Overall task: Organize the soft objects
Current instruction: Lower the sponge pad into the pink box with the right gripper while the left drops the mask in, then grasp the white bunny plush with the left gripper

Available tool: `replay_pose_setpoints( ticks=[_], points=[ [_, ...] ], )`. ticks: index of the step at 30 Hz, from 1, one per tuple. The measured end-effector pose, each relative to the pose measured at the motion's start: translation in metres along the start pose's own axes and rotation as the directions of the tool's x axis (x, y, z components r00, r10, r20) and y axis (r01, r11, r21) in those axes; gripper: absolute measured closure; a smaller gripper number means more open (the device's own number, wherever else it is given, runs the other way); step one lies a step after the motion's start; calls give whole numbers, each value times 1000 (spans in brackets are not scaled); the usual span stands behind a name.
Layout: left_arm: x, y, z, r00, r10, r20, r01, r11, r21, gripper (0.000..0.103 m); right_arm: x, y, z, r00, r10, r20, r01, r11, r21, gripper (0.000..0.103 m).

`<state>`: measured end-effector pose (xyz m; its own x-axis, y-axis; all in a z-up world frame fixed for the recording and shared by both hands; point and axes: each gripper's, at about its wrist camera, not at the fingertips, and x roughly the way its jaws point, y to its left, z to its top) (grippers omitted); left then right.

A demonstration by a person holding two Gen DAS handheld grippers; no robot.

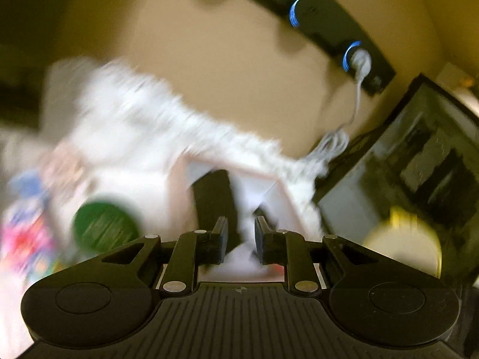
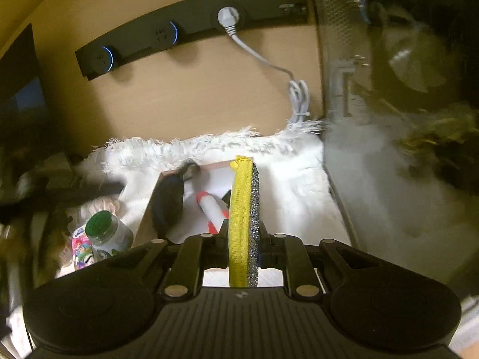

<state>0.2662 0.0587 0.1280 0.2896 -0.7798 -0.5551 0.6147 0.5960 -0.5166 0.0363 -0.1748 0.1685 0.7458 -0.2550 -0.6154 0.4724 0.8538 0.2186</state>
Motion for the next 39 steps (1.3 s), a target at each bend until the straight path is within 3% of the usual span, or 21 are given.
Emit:
replay_pose_setpoints(
  ticks=[3,6,7,8,10,14,19,21,23,26,29,31,35,39],
  points=[
    [-23,10,-23,999,40,-16,-40,999,19,82,18,17,22,997,77,8,-77,997,-7,88],
    [-44,15,-41,993,114,-4,-114,992,57,82,43,32,51,974,222,34,-223,975,26,88],
    [-51,17,-45,989,146,5,-146,987,73,82,52,36,59,965,256,54,-258,965,36,80],
    [-58,21,-49,985,170,12,-170,982,80,82,63,39,65,964,257,69,-260,965,39,56],
    [-74,30,-52,977,211,24,-212,975,67,82,80,42,69,975,212,68,-216,974,65,31],
    [-98,61,-64,957,290,22,-290,957,-18,82,95,41,50,986,165,14,-166,983,74,31],
    [-120,103,-78,923,384,-5,-382,918,-110,82,97,52,11,996,77,-53,-78,996,-31,31],
    [-135,117,-77,901,434,18,-428,894,-134,82,89,62,-5,997,55,-55,-60,994,-93,28],
    [-154,133,-69,860,504,73,-489,857,-162,82,81,78,-23,998,29,-47,-37,986,-163,19],
    [-181,161,-50,798,586,139,-551,804,-223,82,71,113,-47,1000,0,-15,-4,964,-264,17],
    [-193,192,-28,750,642,156,-599,761,-250,82,67,151,-70,1000,10,-22,-17,942,-335,15],
    [-192,212,-16,729,671,138,-627,735,-258,82,66,172,-82,998,21,-52,-37,936,-349,15],
    [-185,240,-4,727,674,133,-627,730,-273,82,67,206,-101,994,15,-107,-55,923,-381,15],
    [-165,252,-1,765,633,123,-597,767,-233,82,68,225,-115,989,-4,-145,-53,920,-388,15]
  ],
)
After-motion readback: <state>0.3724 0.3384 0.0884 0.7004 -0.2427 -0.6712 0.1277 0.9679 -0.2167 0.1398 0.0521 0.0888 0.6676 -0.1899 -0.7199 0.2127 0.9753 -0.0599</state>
